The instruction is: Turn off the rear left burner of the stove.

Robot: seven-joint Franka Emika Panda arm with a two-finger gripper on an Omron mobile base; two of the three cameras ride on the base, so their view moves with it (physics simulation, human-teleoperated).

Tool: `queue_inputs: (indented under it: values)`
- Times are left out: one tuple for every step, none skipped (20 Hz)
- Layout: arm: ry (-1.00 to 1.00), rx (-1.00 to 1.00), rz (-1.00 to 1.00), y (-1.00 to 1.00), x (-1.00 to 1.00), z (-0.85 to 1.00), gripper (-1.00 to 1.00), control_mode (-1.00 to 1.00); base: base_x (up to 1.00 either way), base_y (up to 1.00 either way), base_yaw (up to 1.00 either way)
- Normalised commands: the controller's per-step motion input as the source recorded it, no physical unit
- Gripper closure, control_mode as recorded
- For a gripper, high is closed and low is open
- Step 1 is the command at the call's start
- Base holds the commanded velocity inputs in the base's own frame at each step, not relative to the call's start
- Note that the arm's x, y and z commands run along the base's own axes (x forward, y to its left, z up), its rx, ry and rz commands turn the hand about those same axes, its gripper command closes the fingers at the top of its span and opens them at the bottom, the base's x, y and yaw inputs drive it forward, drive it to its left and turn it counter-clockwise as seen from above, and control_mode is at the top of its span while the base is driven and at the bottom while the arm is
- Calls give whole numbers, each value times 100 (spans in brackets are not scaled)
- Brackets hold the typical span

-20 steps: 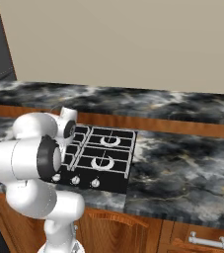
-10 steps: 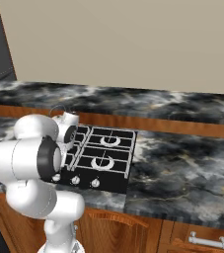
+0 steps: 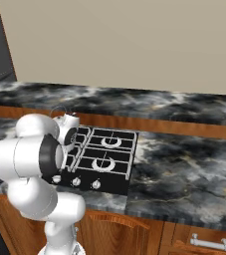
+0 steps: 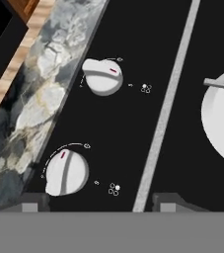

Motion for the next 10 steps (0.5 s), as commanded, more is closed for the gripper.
queue_inputs:
  values:
    - [0, 0, 0, 0, 0, -34, -100, -100, 0, 0, 0]
    - [0, 0, 0, 0, 0, -34, -100, -100, 0, 0, 0]
    - [0, -1, 0, 0, 0, -36, -100, -100, 0, 0, 0]
    - [0, -2, 0, 0, 0, -39, -100, -100, 0, 0, 0]
    - [0, -2, 0, 1, -9, -36, -100, -100, 0, 0, 0]
    - [2, -1, 0, 4, -9, -39, -100, -100, 0, 0, 0]
    - [2, -2, 0, 6, -13, -37, -100, -100, 0, 0, 0]
    - [5, -3, 0, 6, -10, -37, -100, -100, 0, 0, 0]
    - [5, -3, 1, 6, -16, -36, -100, -100, 0, 0, 0]
    - [9, -2, 1, 7, -13, -42, -100, -100, 0, 0, 0]
